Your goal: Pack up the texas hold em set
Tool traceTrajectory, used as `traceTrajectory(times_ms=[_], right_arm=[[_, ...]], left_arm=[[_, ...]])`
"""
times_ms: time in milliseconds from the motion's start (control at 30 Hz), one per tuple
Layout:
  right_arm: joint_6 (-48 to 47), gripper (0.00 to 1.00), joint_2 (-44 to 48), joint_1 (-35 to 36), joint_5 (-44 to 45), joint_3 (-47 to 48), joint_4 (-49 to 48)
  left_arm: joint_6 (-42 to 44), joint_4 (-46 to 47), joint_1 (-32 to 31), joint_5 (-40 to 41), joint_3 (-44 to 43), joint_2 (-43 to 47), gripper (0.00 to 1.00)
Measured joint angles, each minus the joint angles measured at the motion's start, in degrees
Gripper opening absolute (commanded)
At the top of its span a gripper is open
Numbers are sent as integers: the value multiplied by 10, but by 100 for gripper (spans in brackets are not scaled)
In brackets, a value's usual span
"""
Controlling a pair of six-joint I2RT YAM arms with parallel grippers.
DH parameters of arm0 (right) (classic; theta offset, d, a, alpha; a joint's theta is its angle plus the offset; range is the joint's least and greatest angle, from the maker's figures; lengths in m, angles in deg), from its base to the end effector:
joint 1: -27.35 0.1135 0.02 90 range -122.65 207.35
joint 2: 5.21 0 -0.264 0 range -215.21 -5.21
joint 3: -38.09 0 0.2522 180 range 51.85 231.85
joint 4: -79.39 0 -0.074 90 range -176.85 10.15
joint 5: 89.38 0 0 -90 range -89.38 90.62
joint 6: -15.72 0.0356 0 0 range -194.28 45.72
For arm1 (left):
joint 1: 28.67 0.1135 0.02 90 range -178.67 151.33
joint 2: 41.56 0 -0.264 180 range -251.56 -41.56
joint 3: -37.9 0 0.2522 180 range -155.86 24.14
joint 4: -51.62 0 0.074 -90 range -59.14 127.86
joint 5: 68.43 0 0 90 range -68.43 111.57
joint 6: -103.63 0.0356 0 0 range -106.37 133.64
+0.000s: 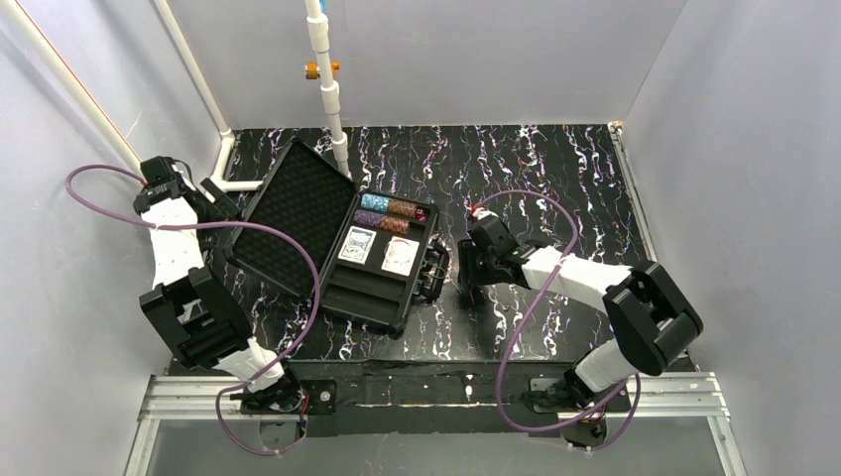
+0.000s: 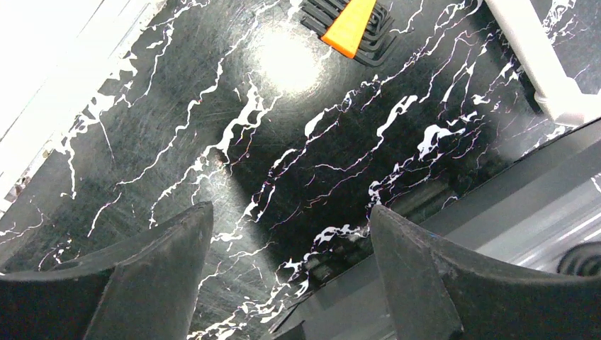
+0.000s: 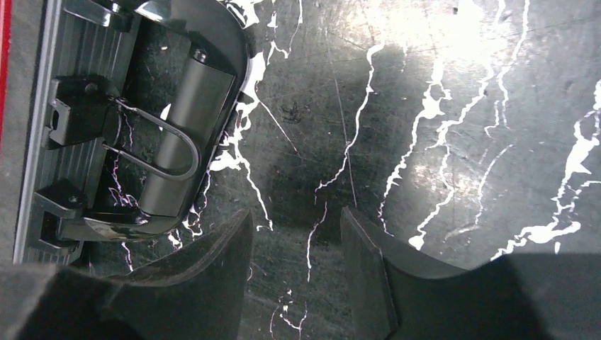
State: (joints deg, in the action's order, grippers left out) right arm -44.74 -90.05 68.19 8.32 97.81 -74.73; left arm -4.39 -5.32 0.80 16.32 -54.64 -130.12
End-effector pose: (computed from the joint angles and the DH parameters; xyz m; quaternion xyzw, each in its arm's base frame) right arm 0.2251 0.1882 0.1844 -0.0703 0.9382 0.1402 0.3087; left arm 0.2897 0.1599 0.3076 -0.3681 0.8729 -0.0116 0.3201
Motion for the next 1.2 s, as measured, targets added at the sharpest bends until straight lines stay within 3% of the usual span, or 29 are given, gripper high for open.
traceTrajectory(times_ms=[600, 1200], right_arm=[[-7, 55, -77, 0, -64, 36, -49], [-12, 54, -86, -4, -71, 44, -50]], left_arm=[[0, 59, -4, -78, 42, 7, 79], [9, 12, -89, -140, 68, 49, 79]])
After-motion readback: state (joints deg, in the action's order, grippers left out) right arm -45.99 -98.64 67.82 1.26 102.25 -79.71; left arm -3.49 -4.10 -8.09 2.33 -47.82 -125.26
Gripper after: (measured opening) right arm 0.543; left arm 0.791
